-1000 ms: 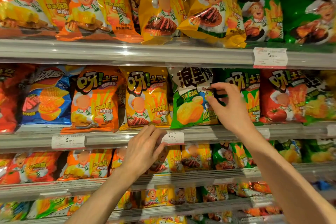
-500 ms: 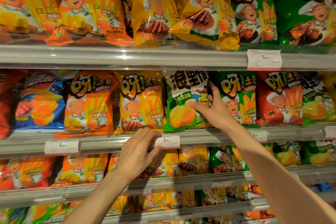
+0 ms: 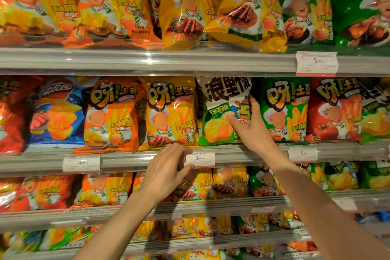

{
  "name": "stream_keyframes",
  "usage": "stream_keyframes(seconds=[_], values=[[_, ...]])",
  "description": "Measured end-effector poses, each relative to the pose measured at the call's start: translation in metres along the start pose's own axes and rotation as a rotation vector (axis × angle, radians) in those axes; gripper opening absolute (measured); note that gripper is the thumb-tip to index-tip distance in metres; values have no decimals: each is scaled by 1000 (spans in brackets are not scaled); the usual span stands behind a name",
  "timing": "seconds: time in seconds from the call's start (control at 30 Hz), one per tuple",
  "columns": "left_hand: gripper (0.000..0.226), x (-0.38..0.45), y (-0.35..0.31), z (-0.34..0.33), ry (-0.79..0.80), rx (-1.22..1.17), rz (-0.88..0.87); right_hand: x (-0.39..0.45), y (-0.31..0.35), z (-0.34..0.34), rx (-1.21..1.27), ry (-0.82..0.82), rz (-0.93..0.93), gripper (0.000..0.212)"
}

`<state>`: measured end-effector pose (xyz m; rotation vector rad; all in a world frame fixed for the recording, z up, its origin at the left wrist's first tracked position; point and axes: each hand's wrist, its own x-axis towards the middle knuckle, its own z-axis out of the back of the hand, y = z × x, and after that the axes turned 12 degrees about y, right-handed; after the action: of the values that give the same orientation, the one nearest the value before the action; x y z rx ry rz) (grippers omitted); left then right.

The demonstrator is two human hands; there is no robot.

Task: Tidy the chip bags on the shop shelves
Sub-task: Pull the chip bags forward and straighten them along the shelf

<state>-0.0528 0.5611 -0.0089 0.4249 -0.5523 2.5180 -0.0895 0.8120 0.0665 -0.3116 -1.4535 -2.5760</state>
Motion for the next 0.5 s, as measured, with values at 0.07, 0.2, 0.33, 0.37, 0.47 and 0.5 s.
stream_keyframes(seconds=[0.07, 0.2, 0.33, 0.37, 0.47, 0.5], values=[[32, 0, -1, 0, 2, -8, 6, -1, -1, -3, -16, -11, -2, 89], [33, -1, 0, -1, 5, -23, 15, -7, -2, -6, -46, -29, -10, 95], [33, -2, -1, -2, 8, -42, 32, -21, 2, -11, -56, -62, 10, 87], [33, -3, -1, -3, 6, -50, 32, -28, 1, -13, -66, -68, 11, 84], [33, -9, -5, -4, -23, -110, 34, -52, -5, -22, -111, -91, 18, 82], [33, -11, -7, -5, -39, -134, 39, -60, -10, -26, -136, -109, 45, 81]])
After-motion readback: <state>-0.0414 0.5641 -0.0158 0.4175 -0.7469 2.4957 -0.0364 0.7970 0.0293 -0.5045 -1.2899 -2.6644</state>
